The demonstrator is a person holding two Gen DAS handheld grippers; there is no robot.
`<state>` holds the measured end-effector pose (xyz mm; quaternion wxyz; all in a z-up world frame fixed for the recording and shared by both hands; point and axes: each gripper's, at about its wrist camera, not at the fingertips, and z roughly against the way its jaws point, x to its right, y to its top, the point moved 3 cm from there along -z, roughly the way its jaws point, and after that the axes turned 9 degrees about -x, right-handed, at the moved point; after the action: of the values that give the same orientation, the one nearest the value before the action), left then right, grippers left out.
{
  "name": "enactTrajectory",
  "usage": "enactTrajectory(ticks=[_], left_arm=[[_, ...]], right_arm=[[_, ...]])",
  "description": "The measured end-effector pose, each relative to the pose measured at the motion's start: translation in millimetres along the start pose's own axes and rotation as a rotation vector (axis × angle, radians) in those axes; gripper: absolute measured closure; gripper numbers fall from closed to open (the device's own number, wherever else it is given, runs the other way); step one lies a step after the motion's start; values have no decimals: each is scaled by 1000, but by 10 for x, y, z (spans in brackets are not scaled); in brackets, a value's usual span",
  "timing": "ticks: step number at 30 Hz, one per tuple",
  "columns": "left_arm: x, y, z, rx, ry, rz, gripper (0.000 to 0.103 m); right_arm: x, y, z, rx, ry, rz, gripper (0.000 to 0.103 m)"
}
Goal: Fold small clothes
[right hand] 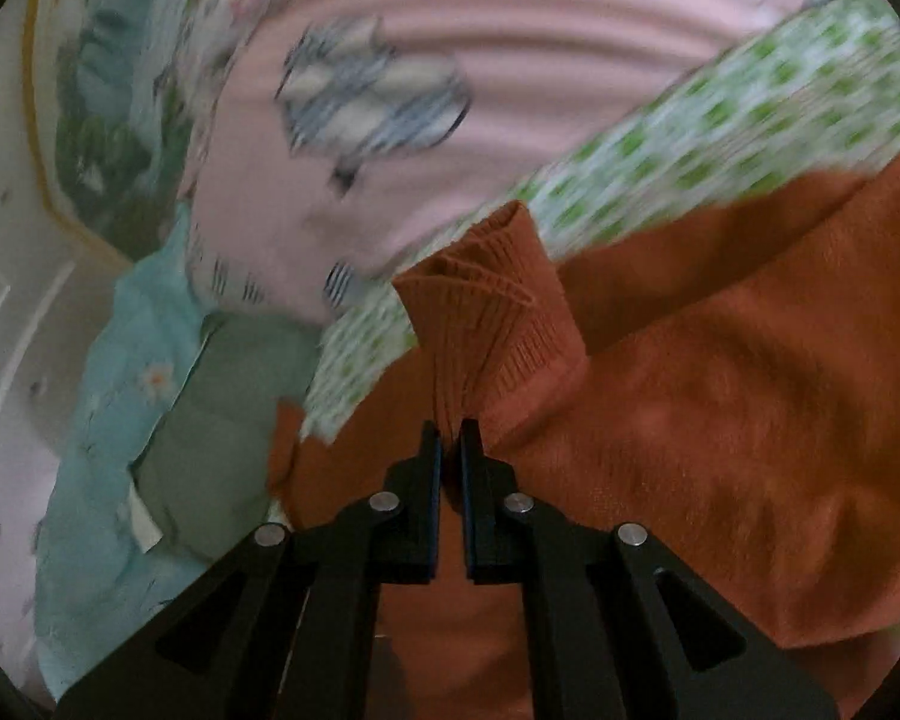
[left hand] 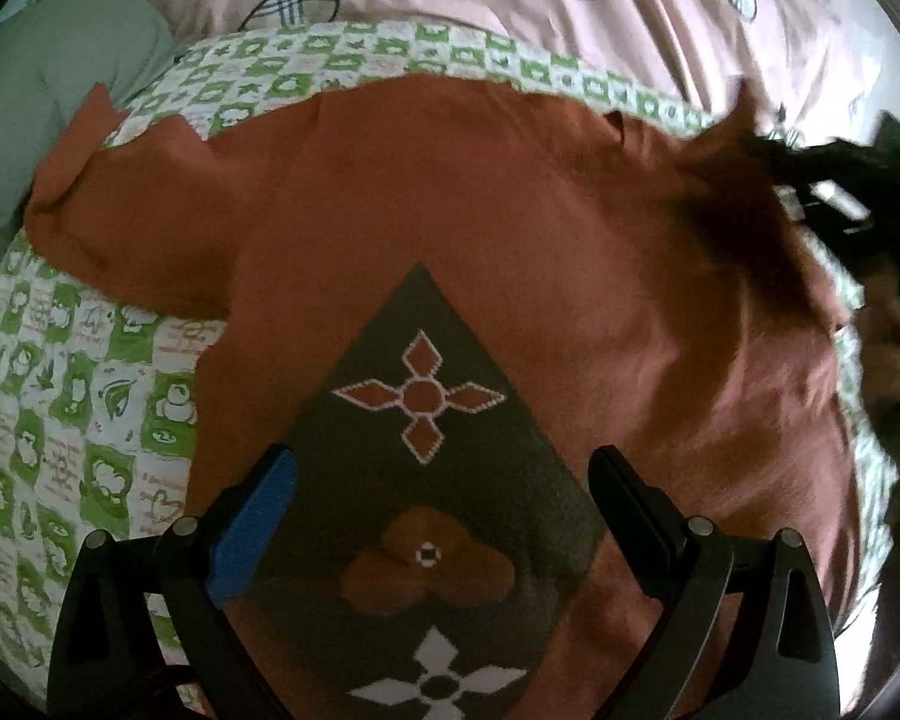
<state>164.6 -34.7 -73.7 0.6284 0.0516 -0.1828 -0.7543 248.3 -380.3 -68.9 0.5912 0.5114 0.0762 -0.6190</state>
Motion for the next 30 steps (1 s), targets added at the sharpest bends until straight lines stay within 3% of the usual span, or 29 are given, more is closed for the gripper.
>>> enactTrajectory(ticks=[5,10,14,15,17,21,25,27,28,29,30], left_arm=[[-114,31,41,24,-101,27,5],[-213,104,-41,20,-182,72,5],[-269,243,-163,10,-244,111,5],[-279,311,-204,10,-257,117,5],[-280,445,-283,9,-267,127,5],[-256,789,-485,7,-297,140,5],[-273,1126,-716,17,-300,161,8],[-243,1264,-755,57,-292,144,37],[-206,1296,-768,60,-284,116,77],[-139,1330,-812,41,-282,75,96],[-107,1333,-820,34,-284,61,98]], right_arm=[[-292,-193,-749,-120,37,19,96],[-342,-323,-1209,-202,54,4,96],[-369,-395,-1444,-256,43,0,87],[-346,-423,-1463,-275,39,-11,79],[-351,-456,-1411,-271,76,-30,77],[-421,-464,-1012,-181,63,6,63],[-336,-524,-491,-84,24,-4,57],[-245,-583,-214,-33,-10,-25,55],[-190,-615,-75,-6,-27,-38,54],[-158,-624,12,12,-39,-49,54],[-82,-652,158,40,-66,-68,54]])
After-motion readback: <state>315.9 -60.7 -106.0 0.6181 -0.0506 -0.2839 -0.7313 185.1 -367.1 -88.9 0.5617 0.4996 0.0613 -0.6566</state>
